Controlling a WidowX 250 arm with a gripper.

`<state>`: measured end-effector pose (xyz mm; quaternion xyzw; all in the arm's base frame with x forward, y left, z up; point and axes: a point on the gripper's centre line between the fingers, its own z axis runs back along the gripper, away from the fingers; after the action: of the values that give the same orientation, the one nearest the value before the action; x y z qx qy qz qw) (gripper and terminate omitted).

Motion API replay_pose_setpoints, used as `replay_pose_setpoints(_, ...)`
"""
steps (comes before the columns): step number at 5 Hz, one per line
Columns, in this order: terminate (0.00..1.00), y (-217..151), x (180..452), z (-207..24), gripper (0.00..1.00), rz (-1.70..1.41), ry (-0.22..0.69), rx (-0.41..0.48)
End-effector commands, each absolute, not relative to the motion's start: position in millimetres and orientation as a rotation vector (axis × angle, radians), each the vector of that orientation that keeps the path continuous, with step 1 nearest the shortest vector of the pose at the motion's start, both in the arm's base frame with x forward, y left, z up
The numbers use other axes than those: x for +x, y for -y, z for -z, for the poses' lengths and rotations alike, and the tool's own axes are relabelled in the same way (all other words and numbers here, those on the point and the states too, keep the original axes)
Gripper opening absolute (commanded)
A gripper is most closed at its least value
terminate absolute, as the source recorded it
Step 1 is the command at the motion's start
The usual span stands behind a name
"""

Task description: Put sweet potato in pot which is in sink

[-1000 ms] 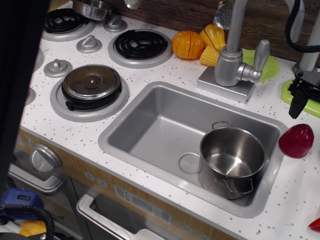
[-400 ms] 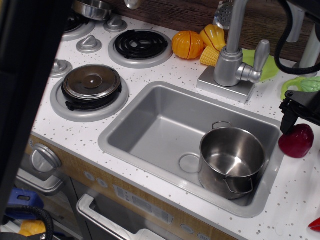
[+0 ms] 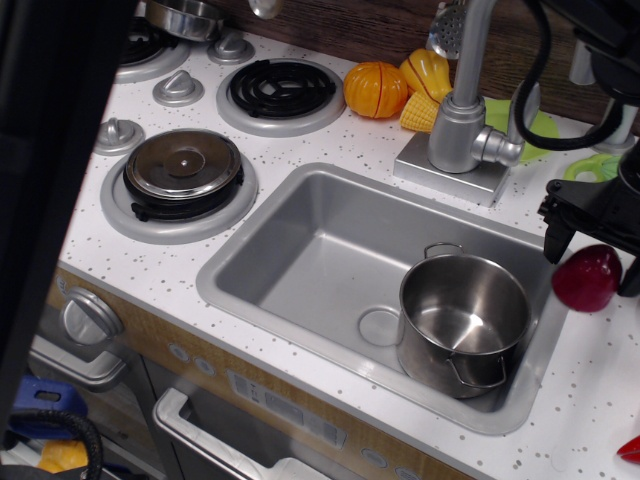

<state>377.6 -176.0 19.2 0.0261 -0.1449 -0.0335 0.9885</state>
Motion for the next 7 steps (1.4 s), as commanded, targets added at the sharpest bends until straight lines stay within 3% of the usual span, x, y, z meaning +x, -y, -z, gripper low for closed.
replay_pose_setpoints(1, 0.0, 172, 380, -36, 0.0, 0.052, 0.311, 0.029)
replay_pose_setpoints(2, 0.0, 166, 374, -56, 0.0, 0.093, 0.258, 0.118)
replay_pose_setpoints(3, 0.0, 147, 366, -72, 0.0, 0.131, 0.193, 0.144)
replay_pose_setpoints(4, 0.0, 126, 350, -73, 0.0, 0.137, 0.143, 0.125)
replay_pose_setpoints(5, 0.0, 109, 337, -60, 0.0, 0.177, 0.135, 0.13)
replay_pose_setpoints(6, 0.0, 105, 335, -37, 1.0, 0.252, 0.208, 0.149)
replay_pose_setpoints(7, 0.0, 105, 335, -37, 1.0, 0.252, 0.208, 0.149)
